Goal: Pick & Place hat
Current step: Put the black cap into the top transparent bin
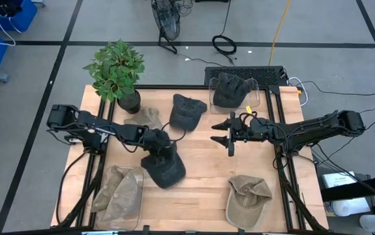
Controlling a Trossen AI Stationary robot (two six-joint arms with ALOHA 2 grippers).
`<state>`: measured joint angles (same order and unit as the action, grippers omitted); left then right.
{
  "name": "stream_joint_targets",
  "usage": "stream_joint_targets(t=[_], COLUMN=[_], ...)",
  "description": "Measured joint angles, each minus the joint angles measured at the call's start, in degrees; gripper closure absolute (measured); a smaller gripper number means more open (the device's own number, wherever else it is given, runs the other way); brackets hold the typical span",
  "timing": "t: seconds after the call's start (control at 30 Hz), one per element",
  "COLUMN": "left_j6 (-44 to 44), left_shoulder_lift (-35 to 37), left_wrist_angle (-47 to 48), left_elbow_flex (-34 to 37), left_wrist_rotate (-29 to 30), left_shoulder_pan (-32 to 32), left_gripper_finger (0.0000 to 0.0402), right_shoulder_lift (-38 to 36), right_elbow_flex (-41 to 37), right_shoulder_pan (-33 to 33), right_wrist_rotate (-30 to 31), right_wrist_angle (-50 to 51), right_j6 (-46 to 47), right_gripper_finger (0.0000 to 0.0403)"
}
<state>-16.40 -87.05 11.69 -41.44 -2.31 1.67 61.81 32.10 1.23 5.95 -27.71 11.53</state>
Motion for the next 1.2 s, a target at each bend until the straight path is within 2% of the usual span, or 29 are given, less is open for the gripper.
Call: stream_joint_targets(t=[0.2, 0.5, 0.7, 0.8, 0.93, 1.2], left_j6=[2.4, 6.8, 9.2, 9.2, 8.7, 5.5], left_shoulder_lift=[0.0, 0.0, 0.0, 0.0, -0.6, -5.7], left_wrist_angle=[1.1, 15.7, 20.5, 21.3, 21.3, 21.5], left_elbow_flex=[-6.8, -25.3, -34.3, -36.8, -37.8, -38.0], left_wrist_rotate=[0.8, 4.0, 5.4, 5.7, 7.3, 5.1], left_shoulder_pan=[0.0, 0.4, 0.2, 0.2, 0.2, 0.2], left_gripper_finger=[0.0393, 0.0397, 0.0398, 0.0397, 0.0397, 0.0397], right_shoulder_lift=[-3.5, -10.5, -10.1, -8.9, -4.1, 10.8], right_elbow_flex=[0.0, 0.0, 1.8, 6.8, 17.3, 39.3], right_shoulder_pan=[0.0, 0.0, 0.0, 0.0, 0.0, 0.0], right_wrist_rotate=[1.8, 1.8, 4.9, 6.1, 5.9, -0.7], right_wrist_angle=[3.5, 10.8, 11.5, 17.0, 27.4, 46.3], right_j6=[-6.6, -9.3, -11.5, -12.9, -14.9, -22.8], right_gripper_finger=[0.0191, 0.0205, 0.018, 0.0161, 0.0145, 0.0145])
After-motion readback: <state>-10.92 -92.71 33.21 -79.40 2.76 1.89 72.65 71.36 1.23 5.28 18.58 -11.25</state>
